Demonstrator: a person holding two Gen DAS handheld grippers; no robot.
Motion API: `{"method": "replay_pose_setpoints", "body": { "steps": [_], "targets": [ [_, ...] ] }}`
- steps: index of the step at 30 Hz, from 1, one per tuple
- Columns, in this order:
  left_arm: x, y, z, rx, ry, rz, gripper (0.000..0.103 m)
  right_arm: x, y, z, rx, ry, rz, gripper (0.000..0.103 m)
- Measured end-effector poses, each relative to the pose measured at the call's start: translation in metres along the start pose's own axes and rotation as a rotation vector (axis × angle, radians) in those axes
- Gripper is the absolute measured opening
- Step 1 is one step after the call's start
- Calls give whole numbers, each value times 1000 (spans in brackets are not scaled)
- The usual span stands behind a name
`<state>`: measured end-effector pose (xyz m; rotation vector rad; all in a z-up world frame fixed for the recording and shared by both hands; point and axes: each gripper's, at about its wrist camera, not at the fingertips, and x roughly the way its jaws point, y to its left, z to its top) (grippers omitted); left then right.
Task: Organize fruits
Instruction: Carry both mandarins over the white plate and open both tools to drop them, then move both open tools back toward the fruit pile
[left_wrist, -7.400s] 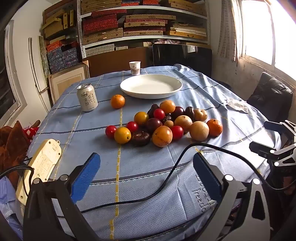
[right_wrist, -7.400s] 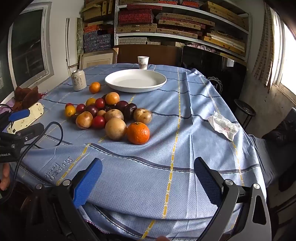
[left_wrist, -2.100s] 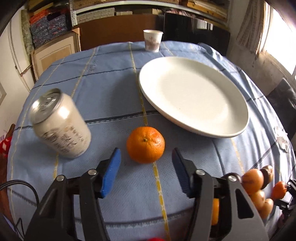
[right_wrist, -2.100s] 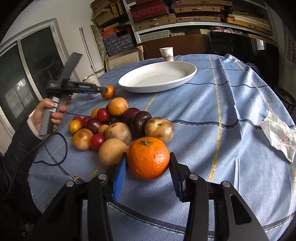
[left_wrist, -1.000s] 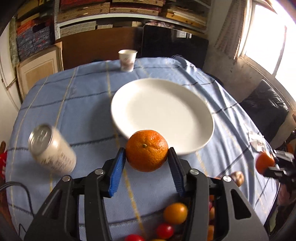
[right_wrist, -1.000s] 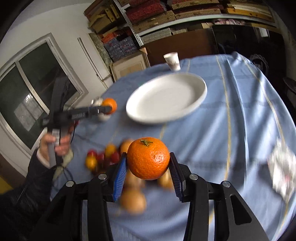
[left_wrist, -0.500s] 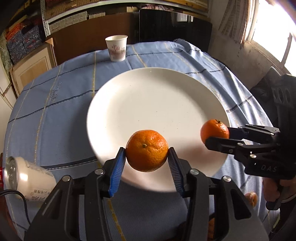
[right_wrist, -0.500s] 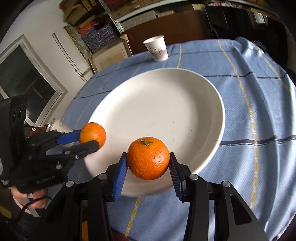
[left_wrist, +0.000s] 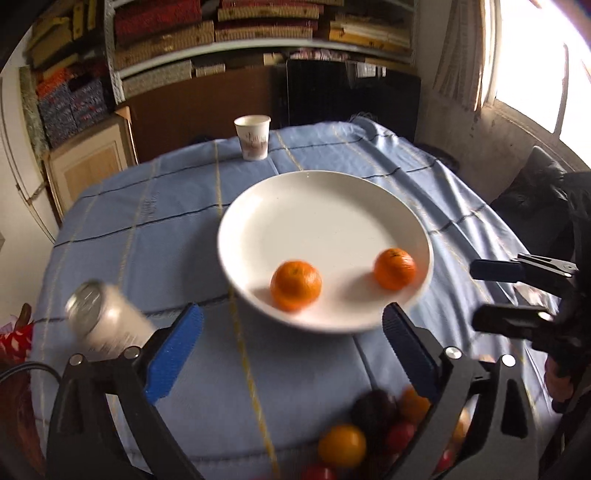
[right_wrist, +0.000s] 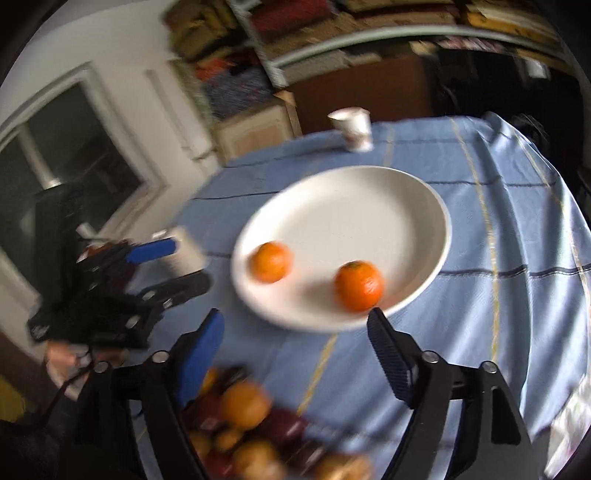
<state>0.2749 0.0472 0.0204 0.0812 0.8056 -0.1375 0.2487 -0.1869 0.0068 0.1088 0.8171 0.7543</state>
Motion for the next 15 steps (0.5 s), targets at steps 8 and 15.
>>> {"method": "replay_pose_setpoints", "body": {
  "steps": [8,15],
  "targets": [
    [-84,13,-87,-120,-134,-51,98,-42,35,-90,-40,18,0,91],
    [-85,4,-152,-172,-116,-72,98,-31,49,-131,-98,63,-123,91]
  ]
}}
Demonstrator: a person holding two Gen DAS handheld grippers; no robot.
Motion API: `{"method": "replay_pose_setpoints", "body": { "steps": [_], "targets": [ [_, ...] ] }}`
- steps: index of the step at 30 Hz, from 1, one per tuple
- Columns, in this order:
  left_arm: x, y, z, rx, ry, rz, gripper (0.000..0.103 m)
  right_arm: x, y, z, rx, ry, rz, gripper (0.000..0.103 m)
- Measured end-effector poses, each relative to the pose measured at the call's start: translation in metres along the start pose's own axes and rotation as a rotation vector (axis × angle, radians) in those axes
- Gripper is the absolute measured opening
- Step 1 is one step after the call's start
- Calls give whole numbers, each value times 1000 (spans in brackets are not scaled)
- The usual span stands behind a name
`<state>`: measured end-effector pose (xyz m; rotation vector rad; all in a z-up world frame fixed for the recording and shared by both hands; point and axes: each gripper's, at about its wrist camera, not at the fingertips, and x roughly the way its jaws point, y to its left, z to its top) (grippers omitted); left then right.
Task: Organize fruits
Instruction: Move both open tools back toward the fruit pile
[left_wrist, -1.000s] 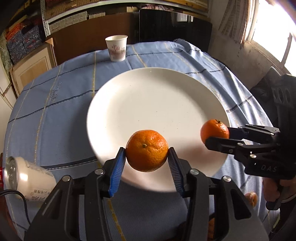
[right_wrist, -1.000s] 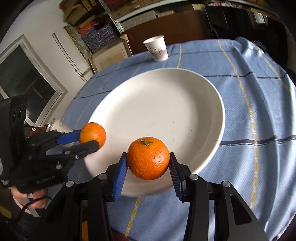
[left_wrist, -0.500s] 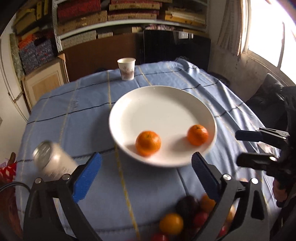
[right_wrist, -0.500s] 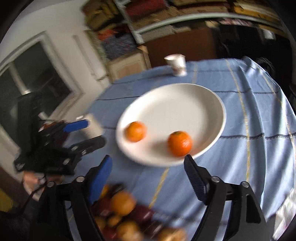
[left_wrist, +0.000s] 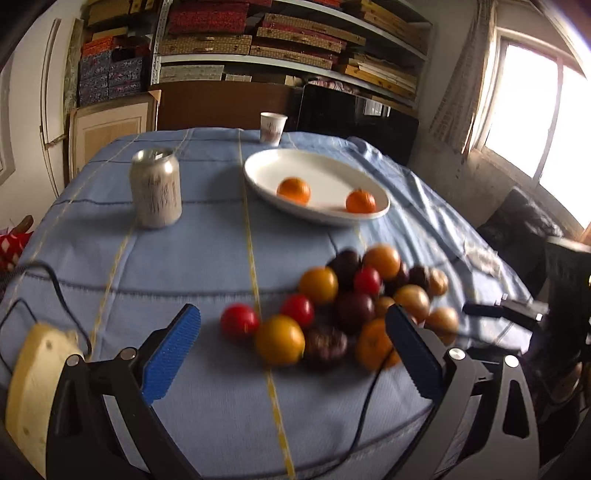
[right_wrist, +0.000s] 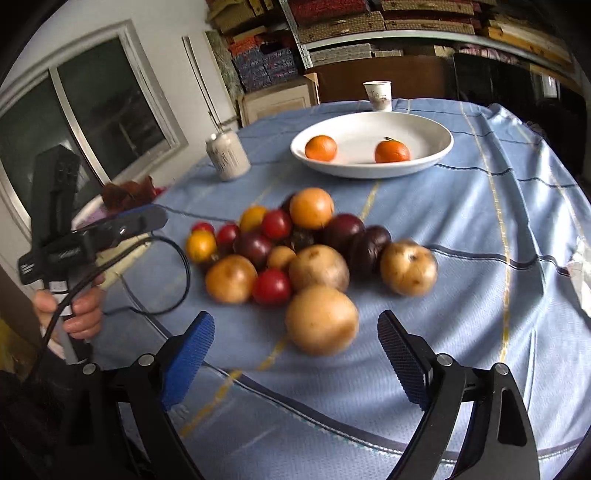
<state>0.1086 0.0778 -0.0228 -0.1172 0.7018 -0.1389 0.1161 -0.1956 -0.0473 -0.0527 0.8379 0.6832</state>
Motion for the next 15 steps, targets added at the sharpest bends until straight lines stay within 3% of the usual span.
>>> {"method": "replay_pose_setpoints", "body": {
  "steps": [5,7,15],
  "targets": [
    [1,-9,-21,65,-24,-4,98,16,-2,-3,-6,1,-67,89],
    [5,-11,-24,75,-17,12,98,19,-2,-7,-5,12,-82,77],
    [3,-11,-25,78,-32,-3,98,15,-2,-10,0,-34,-113,69]
  ]
}}
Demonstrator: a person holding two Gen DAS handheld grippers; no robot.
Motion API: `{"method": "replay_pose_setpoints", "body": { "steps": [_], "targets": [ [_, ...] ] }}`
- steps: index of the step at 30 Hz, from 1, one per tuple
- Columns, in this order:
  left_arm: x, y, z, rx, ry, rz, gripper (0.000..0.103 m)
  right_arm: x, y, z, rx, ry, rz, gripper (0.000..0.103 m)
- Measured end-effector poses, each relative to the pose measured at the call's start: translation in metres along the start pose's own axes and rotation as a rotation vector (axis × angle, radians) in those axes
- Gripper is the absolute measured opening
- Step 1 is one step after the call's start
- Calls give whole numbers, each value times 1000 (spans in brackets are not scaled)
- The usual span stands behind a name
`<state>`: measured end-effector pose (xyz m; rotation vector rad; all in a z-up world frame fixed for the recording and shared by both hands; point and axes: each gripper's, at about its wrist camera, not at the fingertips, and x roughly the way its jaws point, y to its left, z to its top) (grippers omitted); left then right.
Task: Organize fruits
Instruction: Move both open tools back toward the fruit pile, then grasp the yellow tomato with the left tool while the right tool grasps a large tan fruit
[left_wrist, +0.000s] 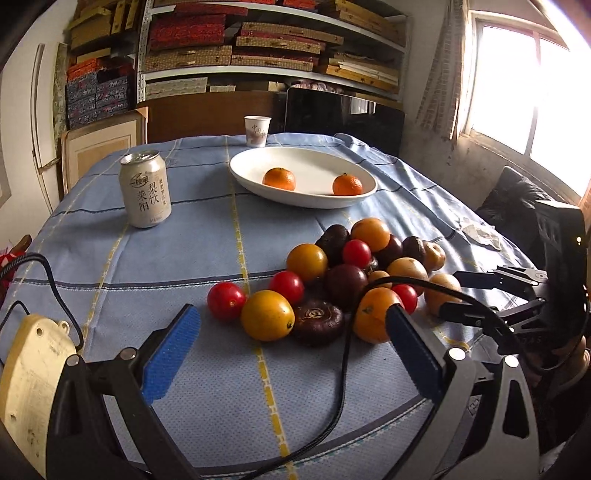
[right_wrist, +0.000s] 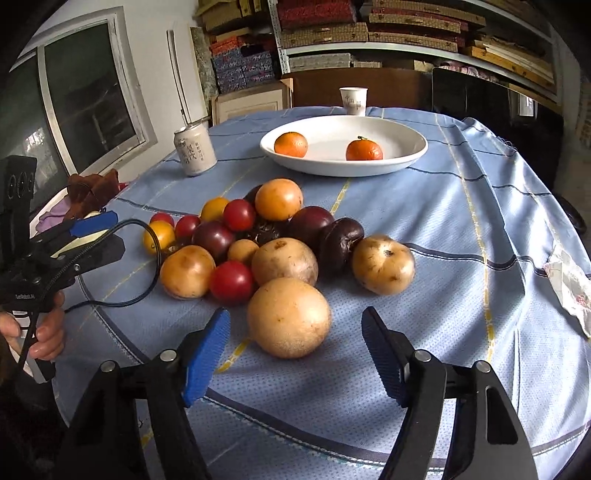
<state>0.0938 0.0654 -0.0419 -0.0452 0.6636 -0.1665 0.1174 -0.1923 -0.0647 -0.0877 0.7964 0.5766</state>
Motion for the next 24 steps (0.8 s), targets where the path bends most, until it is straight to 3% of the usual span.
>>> {"method": "replay_pose_setpoints", "body": {
  "steps": [4,11,20,24],
  "targets": [
    [1,3,0,-15,7,0,98,3,1,0,-1,15,-2,61],
    [1,3,0,-18,14,1,98,2,2,0,-5,6,-3,60],
    [5,6,-1,-31,27,-5,98,4,4,-1,-15,23,26,46],
    [8,11,0,-57,37,-19,98,3,0,-1,4,13,45,45]
  ]
}}
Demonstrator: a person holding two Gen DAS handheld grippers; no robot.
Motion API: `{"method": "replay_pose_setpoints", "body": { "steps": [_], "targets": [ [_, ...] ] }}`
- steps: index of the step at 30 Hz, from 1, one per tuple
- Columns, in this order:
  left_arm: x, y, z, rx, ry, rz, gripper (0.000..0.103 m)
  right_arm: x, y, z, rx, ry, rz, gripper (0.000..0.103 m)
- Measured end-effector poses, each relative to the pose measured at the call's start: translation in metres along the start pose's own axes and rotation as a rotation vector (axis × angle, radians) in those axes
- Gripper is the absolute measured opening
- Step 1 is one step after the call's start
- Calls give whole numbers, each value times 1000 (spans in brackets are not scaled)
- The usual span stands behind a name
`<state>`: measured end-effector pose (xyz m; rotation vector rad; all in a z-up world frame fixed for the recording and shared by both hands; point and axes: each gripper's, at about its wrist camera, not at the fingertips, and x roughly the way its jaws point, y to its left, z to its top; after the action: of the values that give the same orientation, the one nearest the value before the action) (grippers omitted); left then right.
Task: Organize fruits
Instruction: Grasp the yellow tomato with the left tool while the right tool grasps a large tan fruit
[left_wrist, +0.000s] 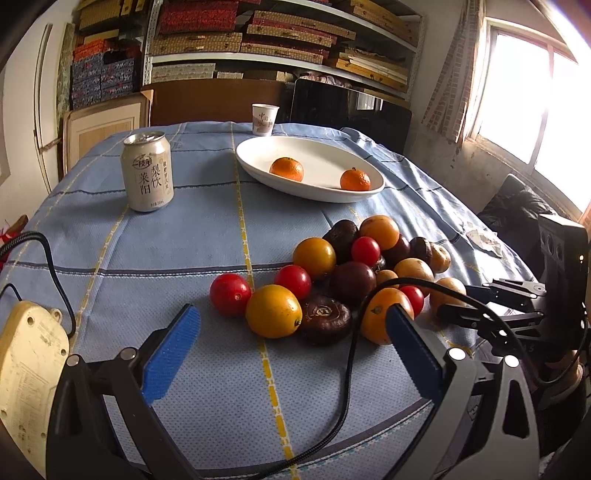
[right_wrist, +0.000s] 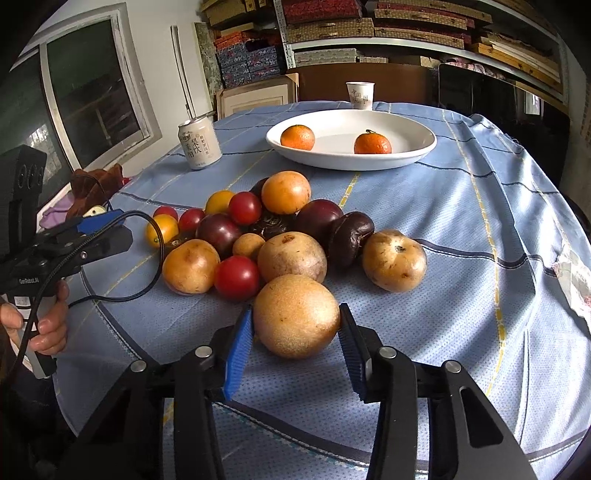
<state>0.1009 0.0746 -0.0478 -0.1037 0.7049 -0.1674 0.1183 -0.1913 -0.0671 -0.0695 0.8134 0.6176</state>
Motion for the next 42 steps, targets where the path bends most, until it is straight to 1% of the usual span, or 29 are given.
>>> {"method": "replay_pose_setpoints", "body": {
  "steps": [3,7,9,11,12,13,15,18,20,22,28,32,37,38,42],
  "targets": [
    [1,8,1,-40,4,-23,98,-3,-5,0,29,-14,21,45],
    [4,31,4,-159,14,-71,98,-4,-5,0,33,-21,30,45],
    [5,40,4,-206,11,-77,97,-4,-6,0,36,-20,32,45],
    [5,39,4,-204,13,-88,85,-4,-7,0,39,-20,34,45],
    [6,37,4,-196,19,-91,74,-4,-7,0,39,-21,34,45],
    [9,34,3,-180,31,-94,68,-4,-7,0,39,-21,34,45],
    [11,28,3,-151,44,-92,62,-5,-7,0,39,-22,36,45],
    [12,23,4,-127,47,-84,62,-5,-8,0,39,-23,34,45],
    [15,20,4,-118,61,-79,59,-5,-8,0,39,-22,36,45],
    [20,20,4,-118,85,-74,53,-5,-7,0,40,-24,35,45],
    [31,23,6,-141,119,-75,45,-4,-7,0,38,-26,37,45],
    [33,26,7,-154,122,-82,44,-4,-7,0,38,-27,39,45],
    [32,33,6,-189,121,-90,37,-4,-7,0,38,-28,39,45],
    [32,34,6,-194,121,-93,37,-4,-7,0,39,-29,40,45],
    [33,30,6,-175,129,-74,37,-5,-7,0,36,-27,39,45]
  ]
}}
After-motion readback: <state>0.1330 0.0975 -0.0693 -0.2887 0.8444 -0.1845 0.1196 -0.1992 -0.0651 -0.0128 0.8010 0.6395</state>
